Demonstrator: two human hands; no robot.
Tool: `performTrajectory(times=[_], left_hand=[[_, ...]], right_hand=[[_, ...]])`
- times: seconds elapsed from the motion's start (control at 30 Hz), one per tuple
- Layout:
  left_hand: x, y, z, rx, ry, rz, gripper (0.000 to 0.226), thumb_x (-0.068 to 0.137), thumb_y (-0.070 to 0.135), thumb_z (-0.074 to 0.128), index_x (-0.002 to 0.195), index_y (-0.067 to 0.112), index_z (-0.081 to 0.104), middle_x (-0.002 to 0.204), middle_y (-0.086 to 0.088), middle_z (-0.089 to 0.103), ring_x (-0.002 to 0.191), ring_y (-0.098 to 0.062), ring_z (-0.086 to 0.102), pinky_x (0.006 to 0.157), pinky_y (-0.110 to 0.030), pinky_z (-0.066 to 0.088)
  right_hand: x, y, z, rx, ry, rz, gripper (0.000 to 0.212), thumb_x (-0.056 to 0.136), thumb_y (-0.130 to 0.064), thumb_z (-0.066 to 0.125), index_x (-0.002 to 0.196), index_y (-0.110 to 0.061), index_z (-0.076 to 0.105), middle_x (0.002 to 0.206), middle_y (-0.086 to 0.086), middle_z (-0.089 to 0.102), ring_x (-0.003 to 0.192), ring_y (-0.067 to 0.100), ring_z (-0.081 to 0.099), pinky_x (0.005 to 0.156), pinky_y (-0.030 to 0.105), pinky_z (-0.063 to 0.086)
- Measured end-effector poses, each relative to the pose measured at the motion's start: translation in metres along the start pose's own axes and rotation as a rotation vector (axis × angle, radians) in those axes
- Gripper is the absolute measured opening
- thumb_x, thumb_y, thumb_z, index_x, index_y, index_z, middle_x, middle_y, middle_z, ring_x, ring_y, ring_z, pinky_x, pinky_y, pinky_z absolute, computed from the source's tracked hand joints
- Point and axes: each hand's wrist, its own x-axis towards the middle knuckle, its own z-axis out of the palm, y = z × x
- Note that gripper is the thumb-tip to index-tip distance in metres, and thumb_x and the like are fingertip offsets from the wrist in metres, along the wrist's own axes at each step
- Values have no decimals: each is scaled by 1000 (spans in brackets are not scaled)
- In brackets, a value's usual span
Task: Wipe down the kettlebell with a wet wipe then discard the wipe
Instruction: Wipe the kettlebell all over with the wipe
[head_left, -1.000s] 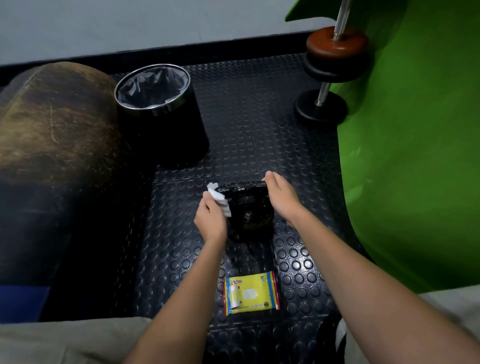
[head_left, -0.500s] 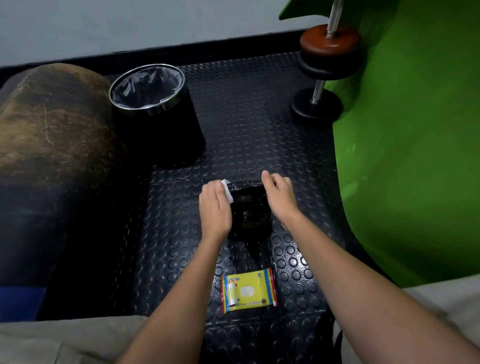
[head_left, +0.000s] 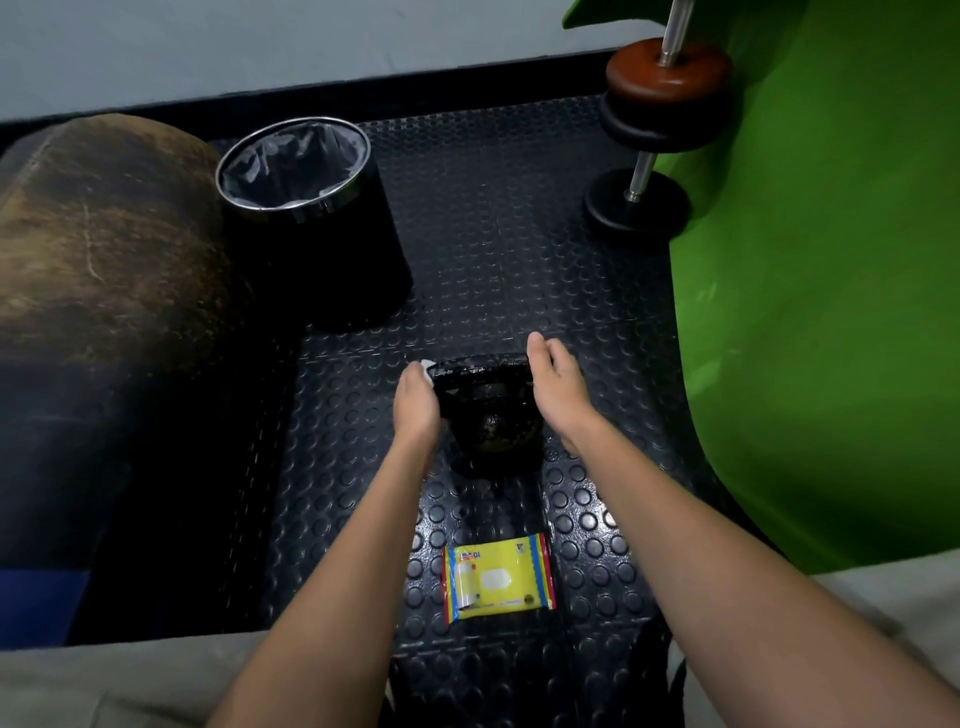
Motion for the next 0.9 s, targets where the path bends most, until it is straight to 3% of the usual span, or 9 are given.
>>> performTrajectory(times=[0.07, 0.13, 0.23, 0.37, 0.5, 0.63, 0.73, 0.83, 0.9], left_hand=[[-12, 9, 5, 276, 44, 281, 34, 103, 25, 27, 77, 13, 46, 84, 2, 52, 84, -19, 47, 77, -37, 38], [-23, 16, 8, 533, 85, 567, 37, 103, 20, 27, 67, 18, 36, 72, 4, 44, 75, -20, 41, 78, -43, 37], [-25, 10, 13, 781, 134, 801, 35, 107, 24, 25, 79, 17, 46, 82, 5, 49, 82, -20, 44, 99, -46, 39], [-39, -10, 17, 819, 111, 884, 46, 109, 37, 17, 127, 16, 54, 125, 1, 55, 126, -21, 46, 123, -44, 18], [-37, -24, 13, 664, 91, 785, 49, 109, 45, 16, 144, 23, 41, 149, 2, 40, 146, -18, 24, 125, -42, 8], [-31, -22, 19, 376, 181, 556, 51, 108, 47, 14, 122, 19, 55, 134, 4, 43, 135, -13, 31, 121, -41, 16], [-32, -15, 23, 165, 159, 415, 35, 110, 39, 21, 107, 28, 54, 124, 7, 40, 123, -10, 33, 111, -26, 18], [-22, -11, 22, -25, 114, 237, 32, 107, 37, 28, 111, 19, 54, 112, 9, 45, 114, -9, 37, 103, -26, 28], [-12, -11, 14, -164, 57, 75, 52, 101, 59, 31, 124, 19, 54, 122, 11, 52, 119, -10, 43, 104, -30, 32]], right_hand=[[-2, 1, -3, -2, -12, 4, 47, 103, -57, 31, 105, -19, 58, 124, 1, 54, 106, 15, 51, 91, 31, 36], [-4, 0, -8, 2, -17, 7, 51, 105, -53, 28, 129, -15, 53, 141, 2, 47, 121, 17, 46, 100, 29, 29], [-6, -1, -11, 2, -18, 28, 54, 105, -53, 27, 140, -16, 47, 149, 4, 41, 136, 20, 40, 106, 30, 26], [-6, 1, -10, 4, -18, 20, 45, 101, -60, 29, 110, -26, 57, 129, 3, 56, 119, 19, 53, 107, 43, 40], [-7, 0, -7, -20, -34, -1, 47, 100, -62, 31, 99, -23, 57, 118, 1, 58, 107, 15, 56, 98, 40, 44], [-4, -5, -6, -12, -51, -3, 50, 102, -58, 32, 112, -16, 57, 122, -2, 53, 108, 12, 50, 93, 32, 37], [-3, -3, -7, 31, -64, 10, 51, 101, -59, 35, 115, -15, 57, 125, 0, 55, 108, 12, 51, 91, 31, 36], [-3, -4, -6, 66, -81, 35, 50, 101, -60, 36, 114, -16, 57, 129, -1, 54, 107, 9, 50, 94, 32, 35], [-5, -7, -6, 84, -88, 46, 48, 101, -59, 36, 116, -18, 57, 134, 1, 52, 110, 10, 49, 95, 31, 34]])
